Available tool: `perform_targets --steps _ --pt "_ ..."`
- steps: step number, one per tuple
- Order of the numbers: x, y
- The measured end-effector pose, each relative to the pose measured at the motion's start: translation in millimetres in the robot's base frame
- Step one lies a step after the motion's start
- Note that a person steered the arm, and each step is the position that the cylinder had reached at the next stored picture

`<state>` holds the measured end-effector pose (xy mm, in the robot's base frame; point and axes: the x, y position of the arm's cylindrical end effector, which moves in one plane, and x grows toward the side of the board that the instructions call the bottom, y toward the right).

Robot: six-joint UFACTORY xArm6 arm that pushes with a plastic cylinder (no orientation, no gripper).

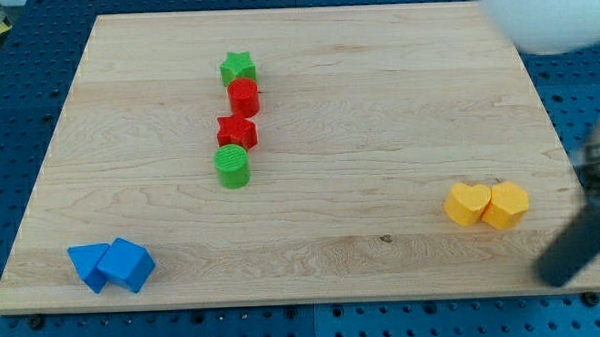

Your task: Push the yellow heart above the blue triangle

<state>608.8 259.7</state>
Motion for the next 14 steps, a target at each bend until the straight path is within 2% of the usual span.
perform_targets --steps 1,2,3,4,6,7,9,11,12,13,14 --pt "-66 67" --pt "-90 67" --pt "-57 63" --pt "-56 30" --pt "-84 -57" --pt "-83 -80" --pt "-78 -90" --pt "-74 -138" --pt "-63 -164" --pt "-31 -169" --pt "-21 -172"
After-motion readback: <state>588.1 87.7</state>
